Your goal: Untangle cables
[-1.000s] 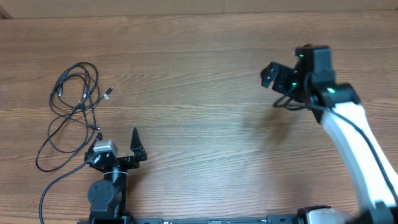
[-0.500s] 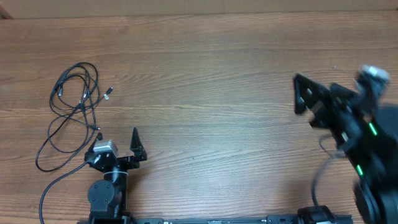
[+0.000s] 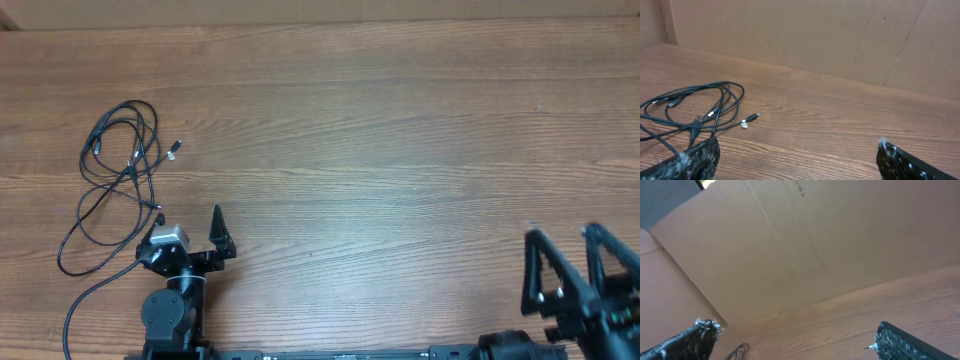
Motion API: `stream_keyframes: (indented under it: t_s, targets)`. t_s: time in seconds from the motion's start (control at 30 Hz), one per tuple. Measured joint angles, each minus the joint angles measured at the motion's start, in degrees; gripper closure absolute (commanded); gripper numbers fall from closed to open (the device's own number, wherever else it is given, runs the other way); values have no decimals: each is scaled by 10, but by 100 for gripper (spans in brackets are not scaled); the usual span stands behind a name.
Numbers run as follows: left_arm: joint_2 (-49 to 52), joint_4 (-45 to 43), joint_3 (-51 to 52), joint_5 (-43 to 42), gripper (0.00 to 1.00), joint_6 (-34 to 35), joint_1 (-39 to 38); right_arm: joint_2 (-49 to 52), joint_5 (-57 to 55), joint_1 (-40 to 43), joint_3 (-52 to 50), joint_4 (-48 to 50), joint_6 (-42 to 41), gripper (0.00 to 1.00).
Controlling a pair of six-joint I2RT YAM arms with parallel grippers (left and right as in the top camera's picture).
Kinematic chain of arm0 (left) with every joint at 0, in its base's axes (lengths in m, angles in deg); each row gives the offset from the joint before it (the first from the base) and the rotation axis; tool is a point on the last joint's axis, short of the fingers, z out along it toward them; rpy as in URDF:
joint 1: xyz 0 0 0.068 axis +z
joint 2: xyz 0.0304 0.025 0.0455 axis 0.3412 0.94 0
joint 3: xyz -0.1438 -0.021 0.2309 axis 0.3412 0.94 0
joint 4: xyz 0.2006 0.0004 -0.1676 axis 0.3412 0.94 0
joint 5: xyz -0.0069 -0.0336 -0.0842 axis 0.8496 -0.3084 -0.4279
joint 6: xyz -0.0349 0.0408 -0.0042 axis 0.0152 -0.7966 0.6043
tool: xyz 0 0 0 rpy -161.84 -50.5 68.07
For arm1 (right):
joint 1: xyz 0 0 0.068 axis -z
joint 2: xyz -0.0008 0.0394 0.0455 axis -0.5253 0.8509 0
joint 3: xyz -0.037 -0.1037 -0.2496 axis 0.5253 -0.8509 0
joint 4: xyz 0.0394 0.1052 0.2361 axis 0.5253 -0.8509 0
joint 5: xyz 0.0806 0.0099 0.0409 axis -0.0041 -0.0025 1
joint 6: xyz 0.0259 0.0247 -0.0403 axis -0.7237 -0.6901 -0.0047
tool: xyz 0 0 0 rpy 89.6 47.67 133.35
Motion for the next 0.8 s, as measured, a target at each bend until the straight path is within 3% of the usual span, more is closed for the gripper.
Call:
stream_keyframes:
  t_s: [0.37, 0.63, 0.8]
  targets:
    - [0, 0, 0, 0, 1, 0, 0, -123, -11, 14, -143, 71, 0, 0]
    - [0, 0, 0, 0, 0, 0, 0, -177, -23, 14, -263, 203, 0, 0]
    - [0, 0, 0, 0, 0, 0, 0, -177, -30, 14, -343, 356, 0, 0]
